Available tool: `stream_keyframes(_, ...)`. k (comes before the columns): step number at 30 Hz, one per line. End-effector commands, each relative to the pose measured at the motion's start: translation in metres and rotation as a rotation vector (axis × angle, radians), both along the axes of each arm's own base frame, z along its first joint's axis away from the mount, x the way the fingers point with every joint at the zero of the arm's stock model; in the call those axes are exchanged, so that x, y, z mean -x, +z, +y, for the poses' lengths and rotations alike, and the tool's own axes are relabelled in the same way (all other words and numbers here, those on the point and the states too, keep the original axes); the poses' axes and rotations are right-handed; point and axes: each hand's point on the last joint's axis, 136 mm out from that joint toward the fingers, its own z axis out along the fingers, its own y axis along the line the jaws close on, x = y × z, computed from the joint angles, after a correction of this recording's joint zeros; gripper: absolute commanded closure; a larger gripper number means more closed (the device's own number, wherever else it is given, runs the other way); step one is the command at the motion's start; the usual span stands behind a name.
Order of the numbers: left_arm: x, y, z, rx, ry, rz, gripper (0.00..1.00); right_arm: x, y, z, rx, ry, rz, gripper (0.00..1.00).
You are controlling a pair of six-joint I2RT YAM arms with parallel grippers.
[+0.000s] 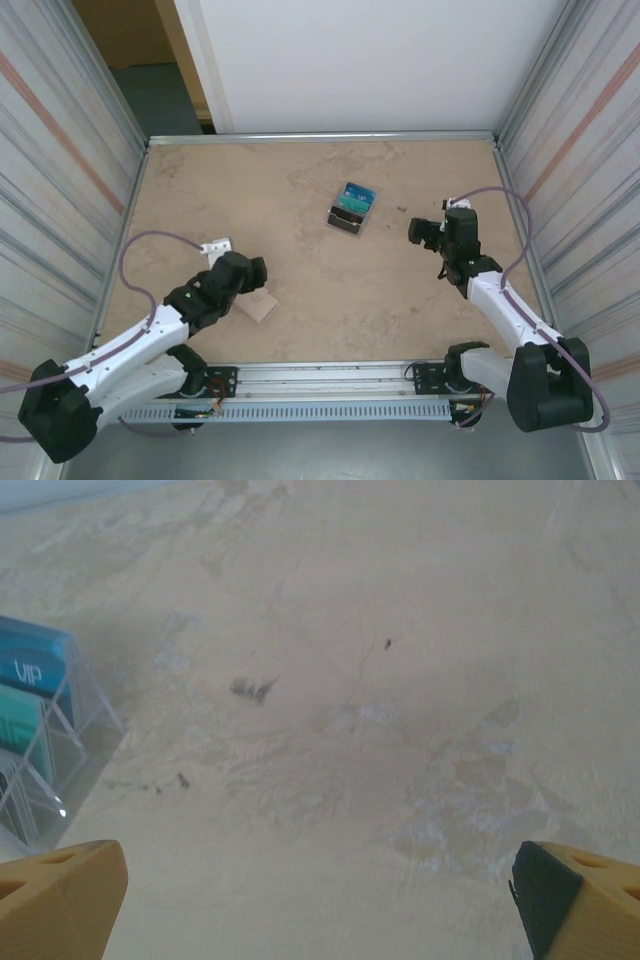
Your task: Take the credit cards out of the card holder
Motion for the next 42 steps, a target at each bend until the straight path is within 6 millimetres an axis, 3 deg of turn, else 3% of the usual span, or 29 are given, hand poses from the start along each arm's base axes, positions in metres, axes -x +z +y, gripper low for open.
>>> stream_keyframes(1, 0.024, -0.02, 0.019, 0.001, 0.127, 0.099, 0.01, 0.008, 0.007, -0.009, -0.001, -0.086, 0.043, 0.01)
stream_keyframes(11, 0.045, -0.062, -0.001, -0.013, 0.119, 0.293, 0.01, 0.017, 0.008, -0.007, 0.027, -0.1, 0.079, 0.01)
stream_keyframes(22, 0.027, -0.074, -0.053, 0.007, -0.088, 0.338, 0.01, 0.024, 0.008, -0.007, 0.021, -0.101, 0.077, 0.01)
stream_keyframes(28, 0.02, -0.075, -0.071, -0.029, -0.196, 0.357, 0.01, 0.025, 0.004, -0.006, 0.021, -0.103, 0.089, 0.01)
stream_keyframes(42, 0.031, -0.096, -0.068, -0.256, -0.286, 0.564, 0.01, 0.026, 0.001, -0.005, 0.007, -0.106, 0.098, 0.01)
